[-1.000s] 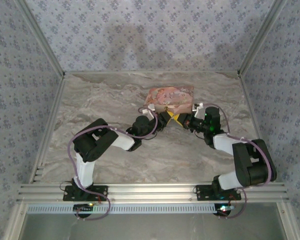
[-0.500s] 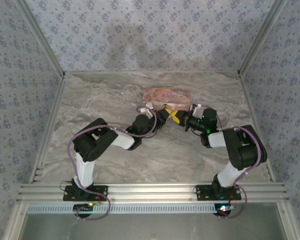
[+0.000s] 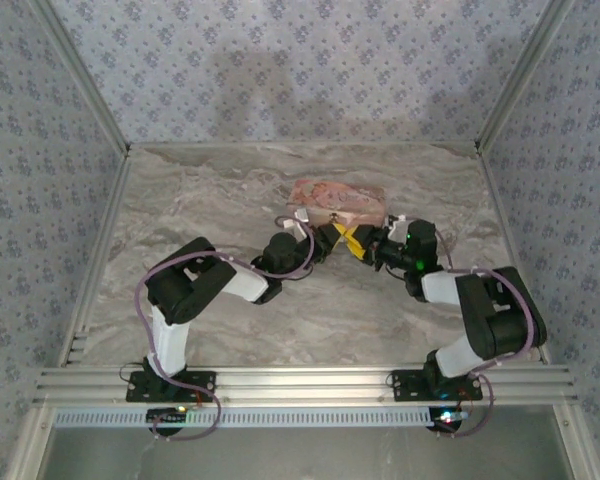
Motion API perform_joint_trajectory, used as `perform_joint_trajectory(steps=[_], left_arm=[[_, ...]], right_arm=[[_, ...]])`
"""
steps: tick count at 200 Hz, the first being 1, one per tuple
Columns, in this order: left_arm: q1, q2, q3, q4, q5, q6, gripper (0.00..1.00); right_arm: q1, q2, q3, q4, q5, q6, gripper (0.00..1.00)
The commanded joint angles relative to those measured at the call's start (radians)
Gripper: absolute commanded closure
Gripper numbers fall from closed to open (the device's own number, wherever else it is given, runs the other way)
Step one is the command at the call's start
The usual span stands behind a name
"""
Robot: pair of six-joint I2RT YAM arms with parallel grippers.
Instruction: Unlock the padlock with the key
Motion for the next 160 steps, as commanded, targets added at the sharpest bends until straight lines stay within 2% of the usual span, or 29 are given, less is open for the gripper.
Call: perform_joint_trajectory(steps=[1,21,41,83,102,114,160], left_arm=[[-0.039,-0.071,0.001,0.175,0.140,0.010,1.00],[-0.035,-0.065,0.000,0.175,0.138,0.010,1.00],[-0.032,-0.057,-0.002,0.175,0.135,0.007,1.00],[-0.033,-0.046,0.007,0.175,0.143,0.001,1.00],[-0.037,-0.040,0.020,0.175,0.148,-0.001,1.00],[-0.039,-0.036,0.030,0.174,0.152,-0.005,1.00],[-0.057,-0.024,0.041,0.174,0.157,-0.012,1.00]], right_arm=[[-0.024,-0.086,-0.042,-0.168,0.057,-0.132,0.59],[-0.036,-0.175,-0.063,-0.258,0.060,-0.185,0.55],[-0.049,-0.252,-0.074,-0.311,0.053,-0.208,0.56],[-0.051,-0.340,-0.078,-0.362,0.048,-0.202,0.68],[-0.042,-0.328,-0.069,-0.338,0.042,-0.192,0.73],[-0.031,-0.319,-0.061,-0.335,0.047,-0.188,0.80],[-0.007,-0.280,-0.043,-0.270,0.070,-0.147,0.91]])
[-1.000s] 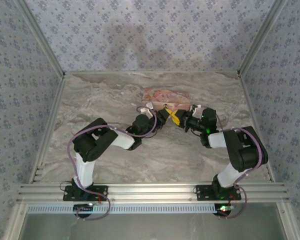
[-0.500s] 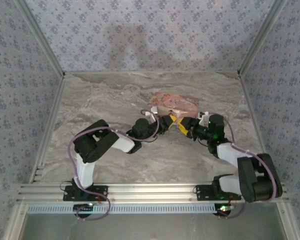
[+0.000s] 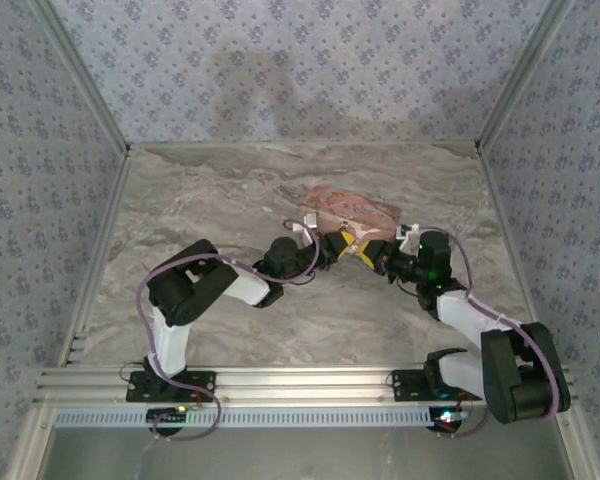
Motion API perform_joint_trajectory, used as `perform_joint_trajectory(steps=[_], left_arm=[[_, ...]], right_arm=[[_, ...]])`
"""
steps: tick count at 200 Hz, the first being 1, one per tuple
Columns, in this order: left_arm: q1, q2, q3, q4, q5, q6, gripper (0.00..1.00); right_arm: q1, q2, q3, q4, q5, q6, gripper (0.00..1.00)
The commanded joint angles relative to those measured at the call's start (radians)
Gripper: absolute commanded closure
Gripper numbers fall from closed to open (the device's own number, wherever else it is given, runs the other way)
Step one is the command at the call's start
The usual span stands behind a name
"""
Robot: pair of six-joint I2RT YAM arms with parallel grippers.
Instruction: Unlock the padlock with the key
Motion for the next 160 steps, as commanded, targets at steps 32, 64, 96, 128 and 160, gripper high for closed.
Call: perform_joint_trajectory(steps=[32,64,96,128,160], left_arm=[[-0.058,0.000,0.065,0.128,0.063,-0.014,1.00],[-0.087,0.009,0.080,0.128,0.090,-0.014,1.00],[-0.087,-0.017,0.047,0.106,0.079,0.009,1.00],[-0.090,-0.023,0.061,0.055,0.117,0.026,1.00],[-0.102,-0.020,0.081,0.020,0.138,0.043,1.00]], right_arm=[[0.057,0.056,0.067,0.067,0.058,0.046,0.98],[0.084,0.107,0.110,0.101,0.070,0.064,1.00],[0.088,0.123,0.144,0.001,0.066,0.014,1.00],[0.116,0.126,0.223,-0.186,0.092,-0.047,1.00],[0.175,0.169,0.331,-0.326,0.147,-0.086,1.00]])
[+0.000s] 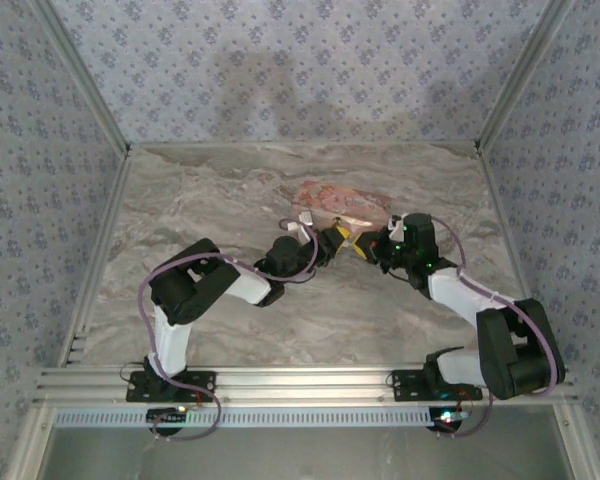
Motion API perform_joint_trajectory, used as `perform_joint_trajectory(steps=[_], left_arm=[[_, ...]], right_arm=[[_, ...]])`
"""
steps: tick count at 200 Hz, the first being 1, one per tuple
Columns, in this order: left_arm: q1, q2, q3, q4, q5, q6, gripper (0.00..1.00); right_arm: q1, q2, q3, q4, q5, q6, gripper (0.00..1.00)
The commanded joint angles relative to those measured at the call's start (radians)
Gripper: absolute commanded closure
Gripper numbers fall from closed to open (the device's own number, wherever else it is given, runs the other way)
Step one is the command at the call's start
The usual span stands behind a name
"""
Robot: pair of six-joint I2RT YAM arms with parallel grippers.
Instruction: Unlock the padlock with the key
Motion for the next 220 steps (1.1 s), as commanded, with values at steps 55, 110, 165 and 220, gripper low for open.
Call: perform_joint_trajectory(steps=[55,110,165,220], left_arm=[[-0.064,-0.069,-0.033,0.079,0.178,0.030,1.00],[-0.014,-0.122,-0.063,0.007,0.141,0.040,1.00],[-0.006,-0.175,-0.047,-0.129,0.156,0.049,1.00],[-0.004,-0.192,-0.034,-0.164,0.174,0.041,1.00]], right_arm=[[0.069,0.017,0.097,-0.184,0.001,-0.156,0.94],[-0.004,-0.110,0.064,-0.514,0.004,-0.463,0.78],[0.013,-0.260,0.136,-0.711,0.056,-0.746,0.65],[0.132,-0.328,0.206,-0.744,0.231,-0.836,0.60]])
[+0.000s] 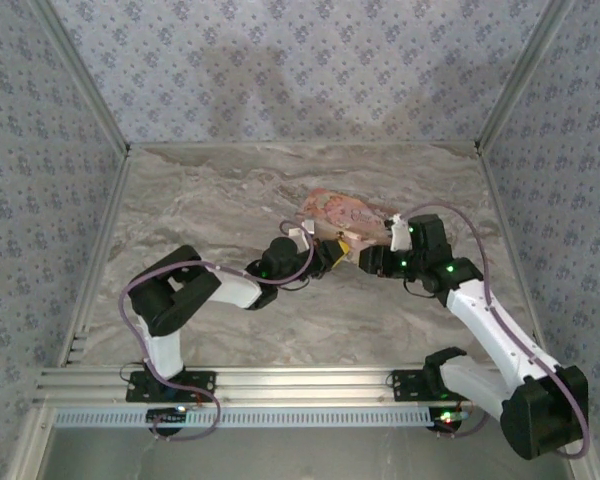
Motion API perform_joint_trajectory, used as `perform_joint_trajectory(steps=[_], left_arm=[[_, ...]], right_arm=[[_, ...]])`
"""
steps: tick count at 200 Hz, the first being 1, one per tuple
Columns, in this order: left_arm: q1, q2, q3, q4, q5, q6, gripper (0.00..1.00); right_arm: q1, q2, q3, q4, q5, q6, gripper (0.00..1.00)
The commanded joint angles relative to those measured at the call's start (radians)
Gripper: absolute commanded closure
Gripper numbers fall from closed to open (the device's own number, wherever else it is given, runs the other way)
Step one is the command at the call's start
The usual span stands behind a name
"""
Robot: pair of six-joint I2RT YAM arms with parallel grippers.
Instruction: Unlock the padlock with the key
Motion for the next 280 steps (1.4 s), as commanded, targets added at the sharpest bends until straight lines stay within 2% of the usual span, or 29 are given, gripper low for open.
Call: perform_joint_trajectory(steps=[1,28,42,72,96,181,232,280], left_arm=[[0.002,-0.052,0.036,0.028,0.039,0.018,1.00],[0.003,-0.062,0.039,0.019,0.047,0.016,1.00],[0.003,-0.066,0.042,0.014,0.053,0.015,1.00],[0.004,-0.073,0.041,0.011,0.064,0.005,1.00],[0.008,-0.073,0.041,0.019,0.066,-0.007,1.00],[0.015,-0.072,0.054,0.035,0.093,-0.022,1.00],[0.015,-0.071,0.051,0.052,0.099,-0.030,1.00],[0.015,-0.069,0.044,0.048,0.112,-0.025,1.00]], right_arm=[[0.064,-0.005,0.045,-0.065,0.118,-0.088,0.60],[0.145,0.010,0.081,-0.082,0.257,-0.130,0.56],[0.166,0.030,0.096,-0.086,0.289,-0.142,0.54],[0.231,0.082,0.125,-0.087,0.383,-0.176,0.56],[0.270,0.117,0.136,-0.090,0.418,-0.193,0.59],[0.324,0.195,0.148,-0.066,0.509,-0.226,0.54],[0.356,0.247,0.178,-0.063,0.546,-0.247,0.63],[0.385,0.279,0.218,-0.083,0.616,-0.269,0.61]])
